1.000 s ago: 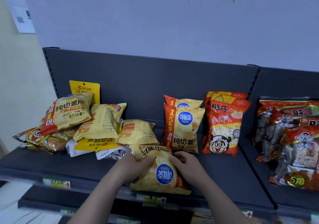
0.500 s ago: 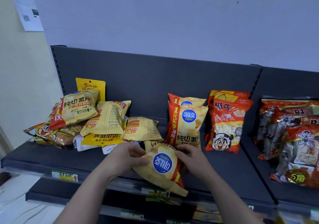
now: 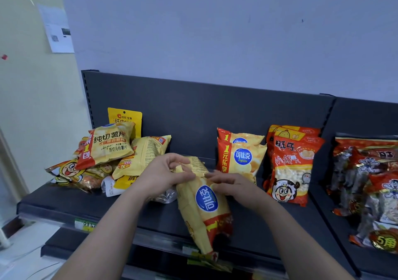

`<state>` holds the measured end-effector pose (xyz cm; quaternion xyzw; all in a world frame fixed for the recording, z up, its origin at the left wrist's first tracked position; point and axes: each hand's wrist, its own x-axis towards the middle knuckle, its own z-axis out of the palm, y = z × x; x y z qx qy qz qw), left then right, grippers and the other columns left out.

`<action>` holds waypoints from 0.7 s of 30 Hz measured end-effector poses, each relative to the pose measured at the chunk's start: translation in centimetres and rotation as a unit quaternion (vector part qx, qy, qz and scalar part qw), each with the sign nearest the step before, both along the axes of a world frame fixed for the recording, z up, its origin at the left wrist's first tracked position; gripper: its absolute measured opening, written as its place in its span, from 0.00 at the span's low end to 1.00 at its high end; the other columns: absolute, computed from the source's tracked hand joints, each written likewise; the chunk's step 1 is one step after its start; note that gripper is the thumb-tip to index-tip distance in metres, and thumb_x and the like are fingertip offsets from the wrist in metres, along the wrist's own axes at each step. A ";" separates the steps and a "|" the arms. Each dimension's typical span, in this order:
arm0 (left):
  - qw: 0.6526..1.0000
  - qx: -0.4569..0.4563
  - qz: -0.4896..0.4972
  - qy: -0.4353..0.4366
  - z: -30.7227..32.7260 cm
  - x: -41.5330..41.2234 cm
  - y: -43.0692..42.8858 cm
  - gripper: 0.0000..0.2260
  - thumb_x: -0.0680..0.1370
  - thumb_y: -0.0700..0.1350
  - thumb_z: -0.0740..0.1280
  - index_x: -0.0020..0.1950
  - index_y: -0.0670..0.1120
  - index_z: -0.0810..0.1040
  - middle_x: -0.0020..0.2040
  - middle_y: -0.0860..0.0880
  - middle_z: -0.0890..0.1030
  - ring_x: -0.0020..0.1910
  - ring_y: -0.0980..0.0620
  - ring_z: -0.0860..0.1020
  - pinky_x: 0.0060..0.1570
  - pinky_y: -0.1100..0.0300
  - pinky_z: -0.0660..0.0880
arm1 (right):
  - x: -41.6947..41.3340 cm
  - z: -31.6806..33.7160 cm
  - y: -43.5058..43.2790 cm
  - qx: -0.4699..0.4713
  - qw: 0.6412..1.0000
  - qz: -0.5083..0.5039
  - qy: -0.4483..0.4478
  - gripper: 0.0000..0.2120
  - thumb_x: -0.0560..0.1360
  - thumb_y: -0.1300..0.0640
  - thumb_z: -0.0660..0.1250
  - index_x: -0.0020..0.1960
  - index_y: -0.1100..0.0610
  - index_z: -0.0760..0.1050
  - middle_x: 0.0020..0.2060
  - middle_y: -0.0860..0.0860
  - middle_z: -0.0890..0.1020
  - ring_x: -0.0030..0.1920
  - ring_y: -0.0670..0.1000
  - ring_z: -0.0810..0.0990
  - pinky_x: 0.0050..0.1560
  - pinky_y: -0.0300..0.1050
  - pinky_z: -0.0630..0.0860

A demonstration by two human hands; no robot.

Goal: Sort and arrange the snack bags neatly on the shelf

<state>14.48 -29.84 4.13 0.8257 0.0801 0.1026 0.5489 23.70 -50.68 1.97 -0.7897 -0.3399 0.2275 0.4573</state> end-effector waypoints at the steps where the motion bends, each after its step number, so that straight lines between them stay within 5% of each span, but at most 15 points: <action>1: 1.000 0.000 0.011 -0.009 0.0 0.2 0.0 0.18 0.68 0.48 0.79 0.55 0.52 0.79 0.50 0.51 0.84 0.52 0.51 0.80 0.47 0.54 0.80 | 0.1 0.0 0.0 0.006 1.000 -0.003 0.018 0.10 0.78 0.56 0.67 0.57 0.48 0.81 0.66 0.41 0.75 0.66 0.40 0.69 0.63 0.38 0.70; 6: 0.997 -0.044 0.037 -0.042 -0.6 0.4 -0.1 0.17 0.69 0.49 0.77 0.57 0.50 0.79 0.49 0.53 0.83 0.49 0.53 0.82 0.51 0.53 0.81 | -0.1 -0.2 -0.3 0.022 0.997 -0.076 -0.002 0.03 0.74 0.53 0.72 0.46 0.47 0.84 0.49 0.47 0.85 0.53 0.48 0.81 0.57 0.50 0.79; 10: 0.991 -0.091 0.062 -0.071 -1.6 -0.4 0.5 0.20 0.70 0.57 0.72 0.59 0.50 0.79 0.53 0.51 0.83 0.51 0.54 0.82 0.54 0.54 0.79 | -0.2 0.1 -1.0 0.062 0.987 -0.147 0.030 0.05 0.75 0.52 0.71 0.45 0.52 0.84 0.44 0.50 0.85 0.48 0.50 0.83 0.47 0.46 0.78; 13: 0.988 -0.125 0.068 -0.059 -2.2 -0.7 0.6 0.11 0.77 0.49 0.69 0.57 0.48 0.80 0.52 0.47 0.84 0.49 0.52 0.84 0.52 0.54 0.80 | -0.2 0.4 -1.7 0.137 0.966 -0.202 0.089 0.08 0.75 0.53 0.70 0.45 0.59 0.82 0.39 0.54 0.84 0.39 0.50 0.83 0.40 0.44 0.76; 16: 0.992 -0.125 0.023 -0.020 -2.7 -1.0 0.1 0.08 0.78 0.46 0.69 0.55 0.45 0.80 0.51 0.45 0.85 0.48 0.48 0.84 0.50 0.54 0.80 | -0.1 0.1 -2.2 0.175 0.940 -0.274 0.102 0.08 0.75 0.56 0.71 0.41 0.60 0.82 0.41 0.57 0.85 0.41 0.53 0.83 0.41 0.47 0.78; 21: 0.987 -0.123 -0.089 0.047 -3.6 -0.7 -2.6 0.20 0.69 0.57 0.75 0.58 0.53 0.78 0.52 0.55 0.85 0.52 0.55 0.82 0.54 0.53 0.79 | -0.8 -0.6 -3.6 0.171 0.900 -0.401 -0.002 0.09 0.76 0.57 0.69 0.37 0.57 0.82 0.38 0.50 0.84 0.42 0.50 0.82 0.41 0.49 0.79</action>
